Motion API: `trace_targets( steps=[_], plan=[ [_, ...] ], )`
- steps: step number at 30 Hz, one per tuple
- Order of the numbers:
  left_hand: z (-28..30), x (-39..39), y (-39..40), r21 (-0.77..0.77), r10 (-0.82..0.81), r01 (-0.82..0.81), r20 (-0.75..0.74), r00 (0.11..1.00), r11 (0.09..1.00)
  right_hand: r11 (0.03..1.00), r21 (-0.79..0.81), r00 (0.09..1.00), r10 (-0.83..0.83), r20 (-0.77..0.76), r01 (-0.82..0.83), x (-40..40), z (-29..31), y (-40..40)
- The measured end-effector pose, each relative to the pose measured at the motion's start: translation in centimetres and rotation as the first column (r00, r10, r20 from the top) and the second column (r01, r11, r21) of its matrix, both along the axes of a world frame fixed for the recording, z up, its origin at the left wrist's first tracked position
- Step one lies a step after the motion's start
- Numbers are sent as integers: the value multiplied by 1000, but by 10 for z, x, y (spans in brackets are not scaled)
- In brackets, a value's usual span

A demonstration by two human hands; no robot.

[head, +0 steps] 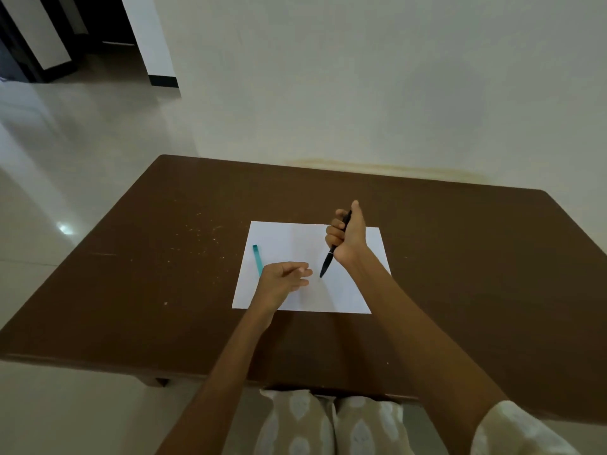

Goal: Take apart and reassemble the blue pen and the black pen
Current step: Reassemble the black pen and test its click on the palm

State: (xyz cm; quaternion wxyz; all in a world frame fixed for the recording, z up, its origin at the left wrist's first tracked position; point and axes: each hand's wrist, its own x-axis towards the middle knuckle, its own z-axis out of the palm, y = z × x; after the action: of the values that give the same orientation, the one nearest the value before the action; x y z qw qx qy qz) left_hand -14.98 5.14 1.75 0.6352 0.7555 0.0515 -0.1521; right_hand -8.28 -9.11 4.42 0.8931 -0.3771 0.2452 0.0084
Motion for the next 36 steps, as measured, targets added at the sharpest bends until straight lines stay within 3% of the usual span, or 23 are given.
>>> trace_targets(
  steps=[9,17,36],
  plan=[
    [-3,-10,-5,-29,-165,168,94,982,985,998,-37,999,40,-24,-41,10,9,1],
    [-7,-12,-3,-230,-95,120,120,988,966,998,-2,998,67,-20,-68,13,7,-8],
    [-3,-9,-9,-325,-5,46,128,992,944,996,61,998,70,-2,-69,11,22,-4]
  ],
)
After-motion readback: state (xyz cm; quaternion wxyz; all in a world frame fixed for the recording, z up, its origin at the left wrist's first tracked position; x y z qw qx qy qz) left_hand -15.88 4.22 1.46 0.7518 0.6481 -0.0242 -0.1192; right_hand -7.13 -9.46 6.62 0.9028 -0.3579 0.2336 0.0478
